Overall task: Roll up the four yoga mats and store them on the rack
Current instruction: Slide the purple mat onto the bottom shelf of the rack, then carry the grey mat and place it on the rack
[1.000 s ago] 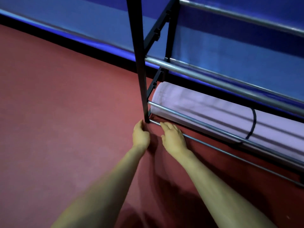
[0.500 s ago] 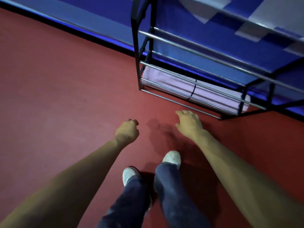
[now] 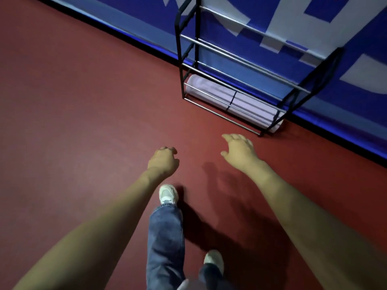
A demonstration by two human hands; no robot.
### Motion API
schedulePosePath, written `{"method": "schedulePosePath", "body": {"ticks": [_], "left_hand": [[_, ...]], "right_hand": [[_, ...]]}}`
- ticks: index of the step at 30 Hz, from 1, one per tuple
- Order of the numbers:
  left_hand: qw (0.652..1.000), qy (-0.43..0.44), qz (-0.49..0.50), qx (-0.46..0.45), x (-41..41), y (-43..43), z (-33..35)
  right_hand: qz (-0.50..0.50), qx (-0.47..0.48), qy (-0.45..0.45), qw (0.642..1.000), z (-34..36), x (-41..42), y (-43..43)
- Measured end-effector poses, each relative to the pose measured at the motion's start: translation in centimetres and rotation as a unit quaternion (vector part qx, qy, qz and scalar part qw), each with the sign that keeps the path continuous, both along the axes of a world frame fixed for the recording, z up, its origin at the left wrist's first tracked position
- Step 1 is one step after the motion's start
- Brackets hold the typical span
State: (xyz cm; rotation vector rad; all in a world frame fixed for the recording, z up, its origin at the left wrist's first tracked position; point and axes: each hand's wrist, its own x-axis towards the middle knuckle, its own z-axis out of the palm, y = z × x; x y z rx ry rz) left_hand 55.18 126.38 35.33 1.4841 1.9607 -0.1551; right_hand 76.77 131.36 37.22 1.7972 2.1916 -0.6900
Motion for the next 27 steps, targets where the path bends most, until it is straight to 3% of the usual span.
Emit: {"method": "schedulePosePath", "body": {"ticks": [12,27], "left_hand": [[1.000,0.012,0.026,-0.004,4.0,-21.3,3.8],[0.999,-0.006,0.036,-0.039,8.4,-49.9,1.5]], "right_hand": [[0.021,-0.013,0.032,0.999,2.6,3.3,-20.6],[0.053,-0.072,0.027,0.996,0.6,6.6,-50.2]]}}
